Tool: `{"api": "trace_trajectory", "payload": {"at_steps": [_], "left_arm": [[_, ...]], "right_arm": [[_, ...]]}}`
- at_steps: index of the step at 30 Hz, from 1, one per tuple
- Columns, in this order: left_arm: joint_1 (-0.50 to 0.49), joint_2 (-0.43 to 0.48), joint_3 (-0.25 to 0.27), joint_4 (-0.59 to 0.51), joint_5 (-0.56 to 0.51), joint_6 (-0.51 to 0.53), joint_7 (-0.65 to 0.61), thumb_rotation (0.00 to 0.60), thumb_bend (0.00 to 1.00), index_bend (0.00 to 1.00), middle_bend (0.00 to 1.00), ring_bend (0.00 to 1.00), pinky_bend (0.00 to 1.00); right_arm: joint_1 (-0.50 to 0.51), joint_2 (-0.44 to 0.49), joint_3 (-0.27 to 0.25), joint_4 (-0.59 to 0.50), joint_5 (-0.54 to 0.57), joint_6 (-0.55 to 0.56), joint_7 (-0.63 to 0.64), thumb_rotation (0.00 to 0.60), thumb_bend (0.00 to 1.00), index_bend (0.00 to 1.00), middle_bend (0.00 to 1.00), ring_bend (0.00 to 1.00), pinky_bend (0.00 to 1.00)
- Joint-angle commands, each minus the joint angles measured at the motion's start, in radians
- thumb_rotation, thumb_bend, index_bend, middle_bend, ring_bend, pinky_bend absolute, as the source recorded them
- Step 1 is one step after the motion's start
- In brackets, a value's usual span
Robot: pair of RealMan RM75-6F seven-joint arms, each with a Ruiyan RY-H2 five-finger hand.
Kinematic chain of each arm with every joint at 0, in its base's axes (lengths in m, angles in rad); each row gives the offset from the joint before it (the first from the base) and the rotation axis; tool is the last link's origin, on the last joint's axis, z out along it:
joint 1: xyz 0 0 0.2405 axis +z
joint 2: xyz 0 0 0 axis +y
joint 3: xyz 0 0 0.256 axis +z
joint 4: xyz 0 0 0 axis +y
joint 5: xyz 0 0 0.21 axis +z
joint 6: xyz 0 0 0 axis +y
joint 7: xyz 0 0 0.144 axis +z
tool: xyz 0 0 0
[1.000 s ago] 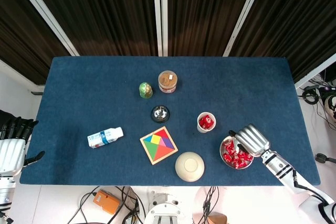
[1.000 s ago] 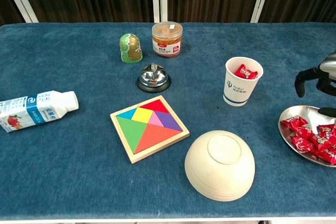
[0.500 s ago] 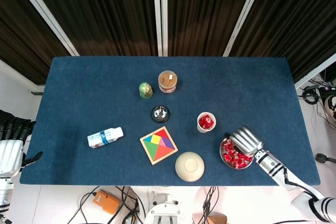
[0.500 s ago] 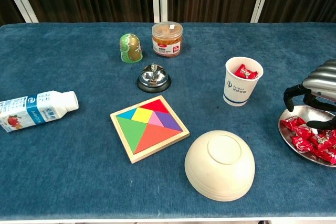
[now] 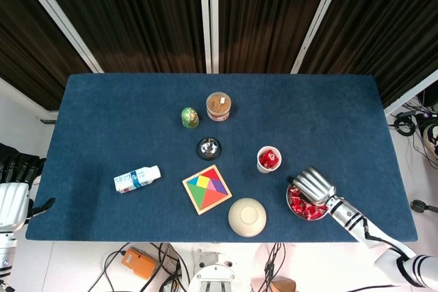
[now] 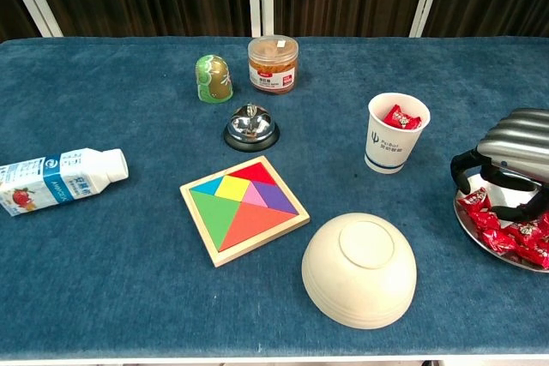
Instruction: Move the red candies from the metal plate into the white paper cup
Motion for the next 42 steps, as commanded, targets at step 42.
{"api": "trace_trajectory", "payload": {"at_steps": [42], "left_arm": [[-0.001, -0.002, 0.001, -0.001, 0.001, -0.006, 0.004, 0.600, 0.00, 0.17, 0.15, 0.04, 0.00]], "right_arm": [[0.149, -0.010, 0.208, -0.121, 0.145, -0.039, -0.050, 0.600, 0.59, 0.50, 0.94, 1.00, 1.00]]}}
